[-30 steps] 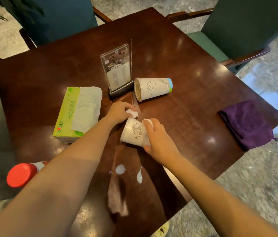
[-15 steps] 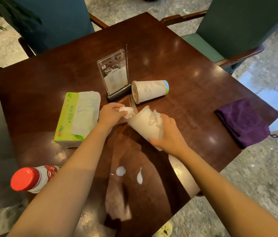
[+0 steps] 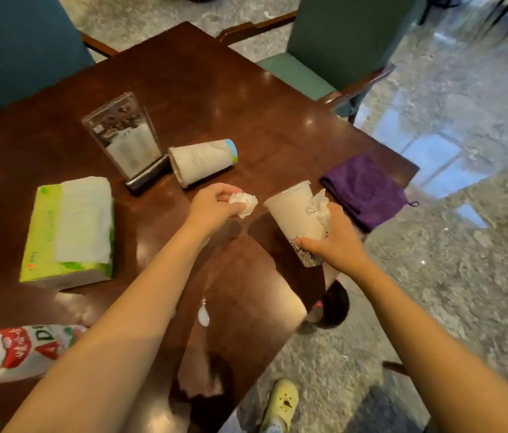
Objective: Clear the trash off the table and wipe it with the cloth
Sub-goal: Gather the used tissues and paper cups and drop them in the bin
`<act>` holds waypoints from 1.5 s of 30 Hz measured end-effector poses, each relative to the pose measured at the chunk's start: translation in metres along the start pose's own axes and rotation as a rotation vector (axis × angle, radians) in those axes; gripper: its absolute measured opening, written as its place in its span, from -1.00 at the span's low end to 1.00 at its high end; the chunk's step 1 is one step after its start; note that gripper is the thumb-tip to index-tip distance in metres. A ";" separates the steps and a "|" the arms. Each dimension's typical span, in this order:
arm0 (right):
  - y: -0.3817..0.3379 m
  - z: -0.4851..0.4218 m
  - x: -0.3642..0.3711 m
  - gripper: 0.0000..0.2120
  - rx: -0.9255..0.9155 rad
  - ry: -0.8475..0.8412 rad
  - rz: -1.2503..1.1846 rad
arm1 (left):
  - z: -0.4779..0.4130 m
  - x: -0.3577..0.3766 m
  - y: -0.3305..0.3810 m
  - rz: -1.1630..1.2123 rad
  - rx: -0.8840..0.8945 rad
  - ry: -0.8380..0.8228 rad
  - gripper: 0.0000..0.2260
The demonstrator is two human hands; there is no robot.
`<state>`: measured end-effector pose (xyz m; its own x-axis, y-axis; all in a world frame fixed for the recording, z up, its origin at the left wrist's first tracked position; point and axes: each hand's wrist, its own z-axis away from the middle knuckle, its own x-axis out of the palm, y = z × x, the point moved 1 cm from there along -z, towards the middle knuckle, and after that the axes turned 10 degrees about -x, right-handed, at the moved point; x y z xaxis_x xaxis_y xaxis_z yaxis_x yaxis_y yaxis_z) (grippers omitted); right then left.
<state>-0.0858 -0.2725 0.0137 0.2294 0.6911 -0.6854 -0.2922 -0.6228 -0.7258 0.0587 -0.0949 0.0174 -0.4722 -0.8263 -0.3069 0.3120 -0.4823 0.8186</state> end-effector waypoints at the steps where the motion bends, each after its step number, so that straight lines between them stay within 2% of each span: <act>1: 0.008 0.008 -0.012 -0.26 0.015 0.022 -0.005 | 0.002 0.013 0.003 -0.032 0.002 -0.021 -0.76; 3: 0.023 0.027 -0.036 -0.29 0.032 0.061 -0.033 | 0.008 0.042 0.010 -0.072 0.021 -0.064 -0.77; 7: 0.057 0.072 -0.077 -0.53 0.115 0.151 -0.132 | 0.026 0.109 0.018 -0.203 0.102 -0.165 -0.80; 15: 0.183 0.138 -0.080 -0.42 0.410 0.240 -0.281 | 0.066 0.251 -0.027 -0.460 0.169 -0.318 -0.76; 17: 0.218 0.139 -0.065 -0.38 0.502 0.206 -0.267 | 0.062 0.280 -0.047 -0.542 0.158 -0.331 -0.75; 21: 0.286 0.125 -0.020 -0.26 0.642 0.126 -0.270 | 0.021 0.327 -0.105 -0.611 -0.010 -0.286 -0.76; 24: 0.336 0.110 0.027 -0.23 0.711 0.056 -0.239 | -0.017 0.352 -0.157 -0.688 -0.125 -0.237 -0.77; 28: 0.396 0.096 0.097 -0.09 0.762 -0.053 -0.179 | -0.064 0.380 -0.224 -0.734 -0.212 -0.178 -0.78; 35: 0.473 0.070 0.185 -0.09 0.865 -0.146 -0.170 | -0.121 0.425 -0.318 -0.679 -0.358 -0.196 -0.71; 42: 0.507 0.064 0.223 -0.06 0.780 -0.173 -0.211 | -0.139 0.441 -0.346 -0.694 -0.401 -0.296 -0.55; 45: 0.502 0.066 0.218 -0.14 0.711 -0.245 -0.231 | -0.132 0.435 -0.340 -0.743 -0.415 -0.289 -0.57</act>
<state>-0.2436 -0.4102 -0.4961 0.1694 0.8872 -0.4292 -0.8050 -0.1267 -0.5796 -0.1441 -0.3286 -0.4583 -0.8423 -0.1809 -0.5078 0.0895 -0.9759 0.1992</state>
